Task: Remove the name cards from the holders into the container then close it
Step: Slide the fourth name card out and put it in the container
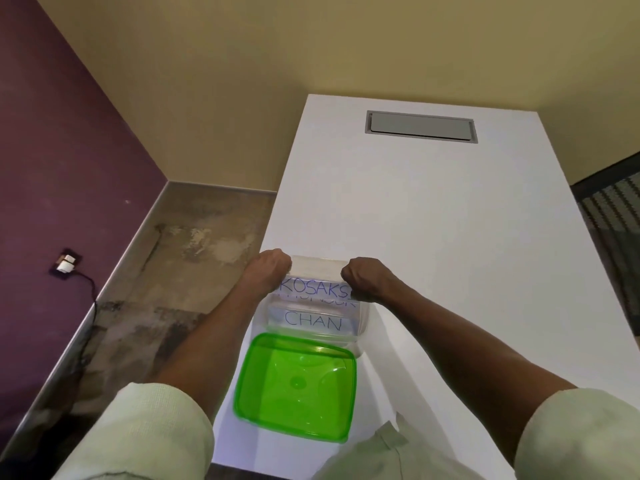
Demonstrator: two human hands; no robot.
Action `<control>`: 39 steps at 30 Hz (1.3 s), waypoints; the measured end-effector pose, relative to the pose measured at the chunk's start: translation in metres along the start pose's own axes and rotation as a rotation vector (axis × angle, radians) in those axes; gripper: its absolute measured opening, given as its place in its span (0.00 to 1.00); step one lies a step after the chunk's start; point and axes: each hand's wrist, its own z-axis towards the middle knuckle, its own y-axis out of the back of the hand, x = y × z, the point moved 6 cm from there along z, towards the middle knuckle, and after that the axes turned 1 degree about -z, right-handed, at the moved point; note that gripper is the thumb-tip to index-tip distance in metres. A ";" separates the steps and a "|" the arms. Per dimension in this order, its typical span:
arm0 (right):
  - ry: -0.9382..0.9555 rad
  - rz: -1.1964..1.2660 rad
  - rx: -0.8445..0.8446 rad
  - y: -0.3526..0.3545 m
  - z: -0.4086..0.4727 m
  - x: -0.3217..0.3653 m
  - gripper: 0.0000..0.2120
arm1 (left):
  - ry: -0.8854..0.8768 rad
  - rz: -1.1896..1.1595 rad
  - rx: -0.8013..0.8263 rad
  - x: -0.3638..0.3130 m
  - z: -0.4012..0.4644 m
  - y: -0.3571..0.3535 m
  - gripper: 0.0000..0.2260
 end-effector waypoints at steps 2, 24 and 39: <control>0.018 -0.022 0.012 -0.006 0.003 0.002 0.08 | -0.016 0.024 -0.004 -0.002 0.003 -0.007 0.15; 0.088 -0.003 -0.060 -0.039 0.026 0.011 0.14 | -0.072 0.065 0.036 -0.010 0.021 -0.038 0.11; -0.026 0.108 -0.039 -0.039 0.031 0.006 0.16 | -0.061 0.173 0.067 -0.018 0.020 -0.037 0.11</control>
